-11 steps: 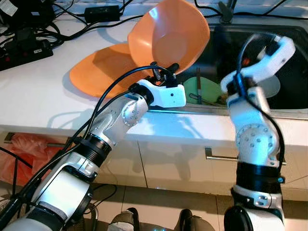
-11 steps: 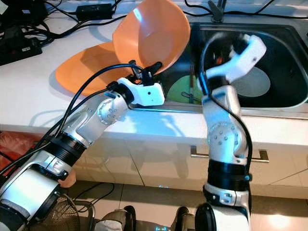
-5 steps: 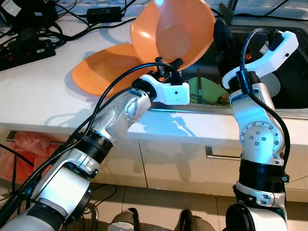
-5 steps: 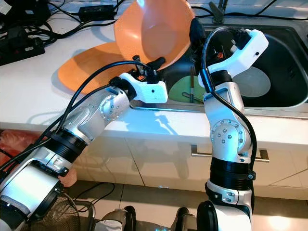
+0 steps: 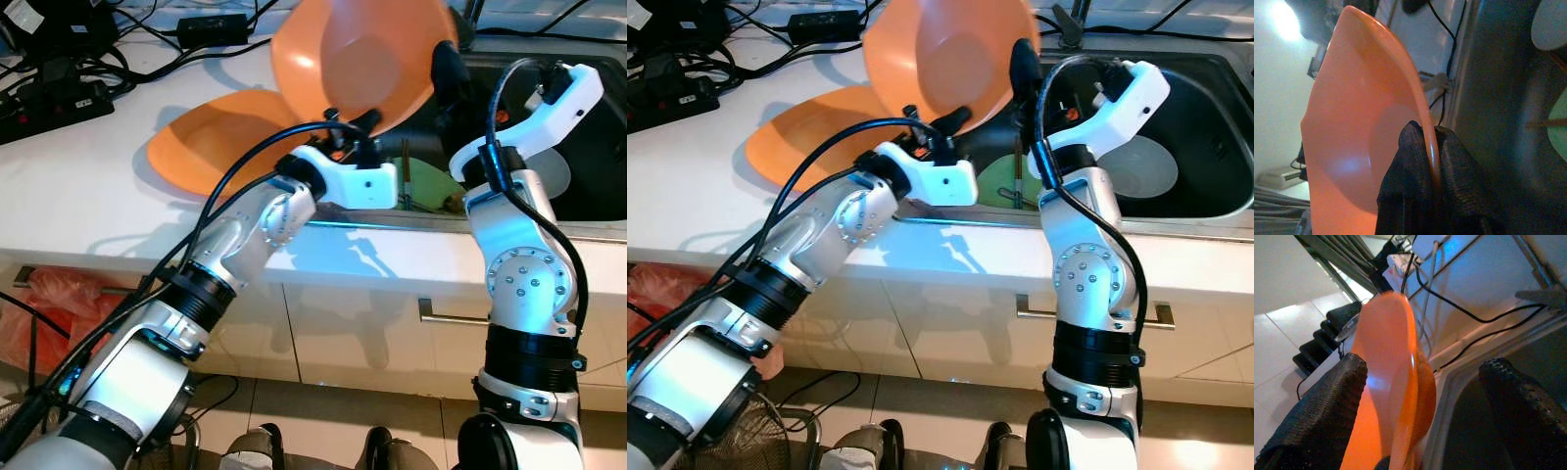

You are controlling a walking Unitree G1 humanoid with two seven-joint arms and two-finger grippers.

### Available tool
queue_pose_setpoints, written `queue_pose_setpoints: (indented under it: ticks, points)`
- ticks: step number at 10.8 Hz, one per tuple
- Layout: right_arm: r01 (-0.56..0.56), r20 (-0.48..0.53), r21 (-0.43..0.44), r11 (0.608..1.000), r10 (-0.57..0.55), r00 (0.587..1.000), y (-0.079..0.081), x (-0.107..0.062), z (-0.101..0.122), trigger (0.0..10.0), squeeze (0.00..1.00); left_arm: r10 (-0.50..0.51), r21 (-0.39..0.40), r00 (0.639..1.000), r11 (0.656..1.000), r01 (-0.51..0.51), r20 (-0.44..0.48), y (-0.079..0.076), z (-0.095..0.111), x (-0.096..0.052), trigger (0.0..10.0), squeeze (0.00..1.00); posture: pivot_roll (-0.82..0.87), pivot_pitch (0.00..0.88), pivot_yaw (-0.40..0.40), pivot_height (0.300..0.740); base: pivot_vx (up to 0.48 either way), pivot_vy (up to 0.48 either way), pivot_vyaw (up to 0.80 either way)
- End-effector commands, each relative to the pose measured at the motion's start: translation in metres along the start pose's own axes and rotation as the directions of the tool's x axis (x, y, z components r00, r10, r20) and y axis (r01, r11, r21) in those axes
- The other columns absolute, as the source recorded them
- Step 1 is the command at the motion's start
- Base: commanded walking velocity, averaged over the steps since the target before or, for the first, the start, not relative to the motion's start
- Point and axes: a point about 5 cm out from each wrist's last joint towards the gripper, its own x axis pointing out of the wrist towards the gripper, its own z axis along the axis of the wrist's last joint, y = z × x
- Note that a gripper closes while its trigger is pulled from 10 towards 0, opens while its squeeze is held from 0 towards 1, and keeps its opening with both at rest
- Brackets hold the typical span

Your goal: Kitchen organization

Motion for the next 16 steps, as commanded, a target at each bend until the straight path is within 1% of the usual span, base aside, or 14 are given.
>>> queue_pose_setpoints:
  ticks: [1,3,5,6,7,8,9,16]
  points:
    - [-0.003,-0.017,0.003,1.0,0.003,1.0,0.002,0.001,-0.003,10.0,0.0,0.064,0.024,0.996,0.998,-0.065,0.063,0.015,0.013,0.006,10.0,0.0,0.15,0.157,0.056,0.74,0.0,0.0,0.0]
    - [0.004,-0.023,0.011,1.0,-0.004,1.0,0.001,0.001,-0.006,10.0,0.0,0.082,0.018,0.993,0.996,-0.084,0.082,0.016,0.019,0.006,10.0,0.0,0.15,0.157,0.058,0.74,0.0,0.0,0.0]
    - [0.006,-0.022,0.017,1.0,-0.006,1.0,0.001,0.001,-0.007,10.0,0.0,0.074,0.014,0.993,0.997,-0.075,0.096,0.014,0.022,0.006,10.0,0.0,0.15,0.156,0.062,0.74,0.0,0.0,0.0]
    - [0.007,-0.021,0.033,0.999,-0.006,1.0,0.001,0.001,-0.008,10.0,0.0,0.057,0.011,0.992,0.998,-0.058,0.11,0.01,0.025,0.006,10.0,0.0,0.15,0.155,0.062,0.74,0.0,0.0,0.0]
    - [0.005,-0.021,0.041,0.999,-0.004,1.0,0.001,0.001,-0.008,7.5,0.0,0.049,0.009,0.992,0.999,-0.05,0.116,0.008,0.026,0.005,10.0,0.0,0.15,0.157,0.063,0.74,0.0,0.0,0.0]
    - [0.004,-0.017,0.047,0.999,-0.003,1.0,0.002,0.001,-0.008,3.2,0.0,0.032,0.007,0.992,0.999,-0.033,0.121,0.005,0.027,0.005,10.0,0.0,0.15,0.158,0.063,0.74,0.0,0.0,0.0]
    - [0.003,-0.009,0.049,0.999,-0.003,1.0,0.002,0.001,-0.007,0.0,0.0,0.012,0.007,0.992,1.0,-0.013,0.124,0.001,0.027,0.004,10.0,0.0,0.15,0.159,0.064,0.74,0.0,0.0,0.0]
    - [0.009,0.008,0.059,0.998,-0.01,1.0,-0.001,0.001,-0.003,0.0,0.0,-0.042,0.027,0.993,0.999,0.039,0.112,-0.009,0.021,-0.004,10.0,0.0,0.15,0.156,0.066,0.74,0.0,0.0,0.0]
